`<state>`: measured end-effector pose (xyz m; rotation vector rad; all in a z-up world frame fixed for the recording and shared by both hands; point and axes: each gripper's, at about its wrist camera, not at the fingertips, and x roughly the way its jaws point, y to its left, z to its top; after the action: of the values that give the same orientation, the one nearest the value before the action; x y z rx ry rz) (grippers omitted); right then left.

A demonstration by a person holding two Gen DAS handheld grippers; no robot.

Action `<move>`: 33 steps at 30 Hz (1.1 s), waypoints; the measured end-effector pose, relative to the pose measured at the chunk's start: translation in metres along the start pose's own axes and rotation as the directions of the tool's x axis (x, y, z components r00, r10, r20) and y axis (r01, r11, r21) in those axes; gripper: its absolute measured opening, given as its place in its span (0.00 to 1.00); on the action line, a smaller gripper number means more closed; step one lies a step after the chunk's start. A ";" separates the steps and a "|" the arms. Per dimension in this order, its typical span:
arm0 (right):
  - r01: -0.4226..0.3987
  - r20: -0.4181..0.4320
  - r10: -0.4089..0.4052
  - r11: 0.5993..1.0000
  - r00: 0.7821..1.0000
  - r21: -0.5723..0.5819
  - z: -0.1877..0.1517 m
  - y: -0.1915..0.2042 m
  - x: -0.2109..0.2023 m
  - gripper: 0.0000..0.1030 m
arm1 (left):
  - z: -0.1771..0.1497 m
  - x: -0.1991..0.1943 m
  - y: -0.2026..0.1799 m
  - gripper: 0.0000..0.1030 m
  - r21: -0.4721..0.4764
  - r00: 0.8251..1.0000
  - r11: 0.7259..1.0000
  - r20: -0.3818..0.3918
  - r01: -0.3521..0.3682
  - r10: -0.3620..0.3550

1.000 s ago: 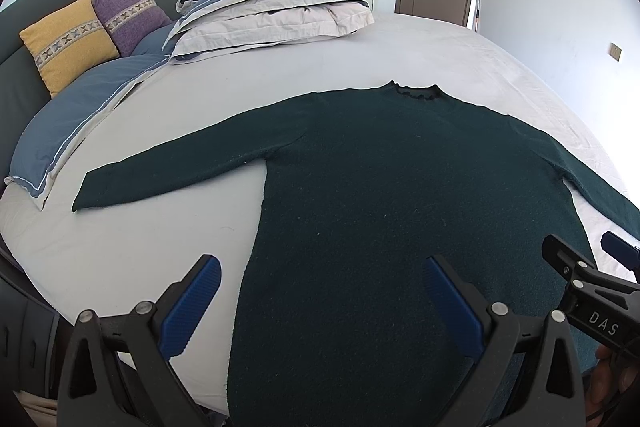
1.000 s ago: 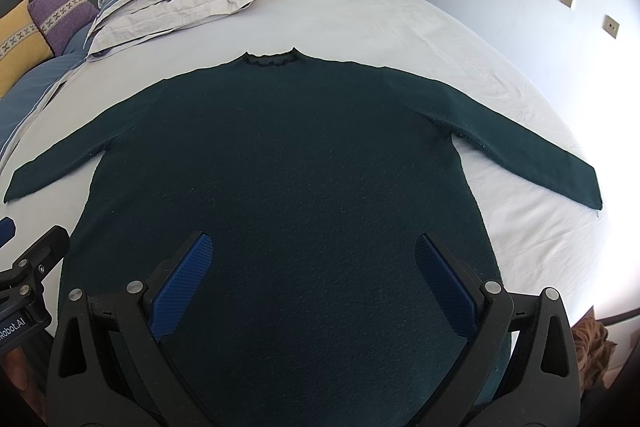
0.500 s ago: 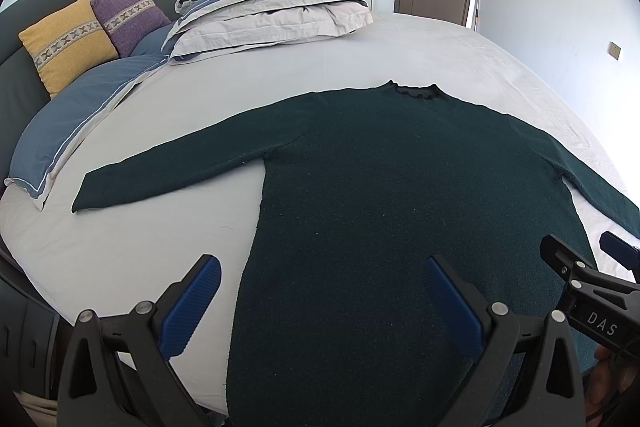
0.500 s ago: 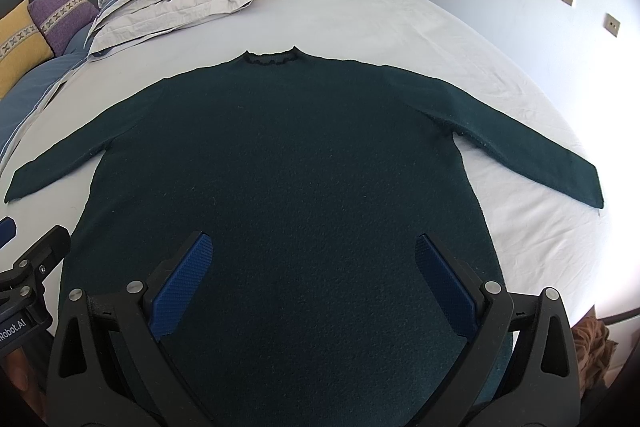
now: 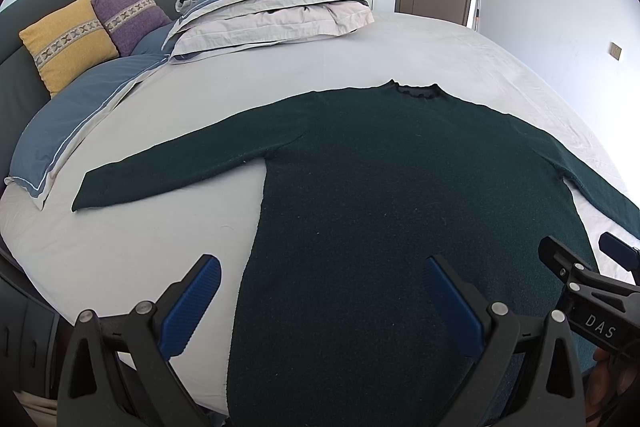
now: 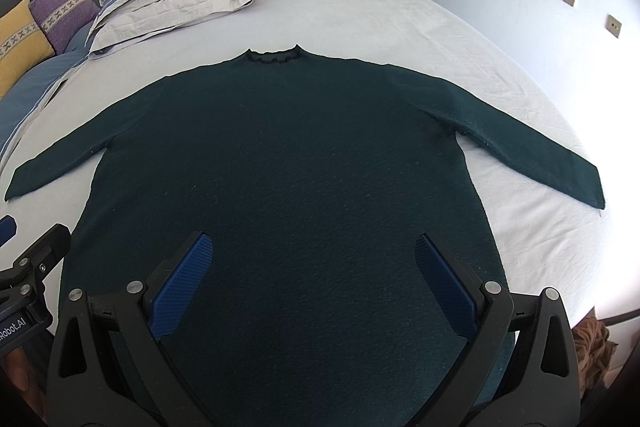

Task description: Fold small clothes

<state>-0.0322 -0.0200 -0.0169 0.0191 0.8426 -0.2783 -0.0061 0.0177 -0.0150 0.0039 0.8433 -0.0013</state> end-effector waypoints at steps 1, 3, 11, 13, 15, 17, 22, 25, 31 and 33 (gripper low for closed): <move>0.000 0.000 0.000 1.000 1.000 0.000 -0.001 0.001 0.000 1.00 | 0.000 0.000 0.000 1.00 0.000 1.000 1.000 0.000 0.000 0.000; 0.000 -0.001 0.000 1.000 1.000 0.000 0.000 0.000 0.000 1.00 | -0.001 0.001 0.001 1.00 -0.001 1.000 1.000 -0.001 0.001 -0.001; -0.001 -0.003 0.001 1.000 1.000 0.000 -0.002 0.003 0.000 1.00 | -0.002 0.002 0.002 1.00 -0.003 1.000 1.000 -0.003 0.001 -0.001; -0.001 -0.002 0.001 1.000 1.000 -0.001 -0.003 0.004 0.000 1.00 | -0.003 0.002 0.003 1.00 -0.003 1.000 1.000 -0.003 0.000 0.000; -0.003 -0.003 0.003 1.000 1.000 -0.001 -0.003 0.004 0.000 1.00 | -0.003 0.002 0.003 1.00 -0.002 1.000 1.000 -0.004 0.003 -0.003; -0.003 -0.004 0.003 1.000 1.000 -0.001 -0.004 0.006 0.000 1.00 | -0.004 0.001 0.003 1.00 -0.002 1.000 1.000 -0.005 0.002 -0.002; -0.005 -0.008 0.005 1.000 1.000 0.002 -0.006 0.006 0.001 1.00 | -0.006 0.001 0.003 1.00 -0.001 1.000 1.000 -0.004 -0.004 0.004; -0.008 -0.014 0.008 1.000 1.000 0.009 -0.006 0.003 0.005 1.00 | -0.006 0.003 0.001 1.00 -0.001 1.000 1.000 -0.010 -0.007 0.007; -0.016 -0.028 0.017 0.999 0.999 0.029 -0.003 -0.006 0.014 1.00 | -0.006 0.008 -0.004 1.00 0.001 1.000 1.000 -0.025 -0.016 0.016; -0.022 -0.023 0.024 0.999 0.999 0.048 -0.001 -0.015 0.015 1.00 | -0.004 0.011 -0.005 1.00 -0.005 0.999 1.000 -0.033 -0.009 0.009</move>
<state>-0.0272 -0.0383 -0.0272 0.0767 0.8586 -0.2770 -0.0018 0.0130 -0.0265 0.0027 0.8761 0.0096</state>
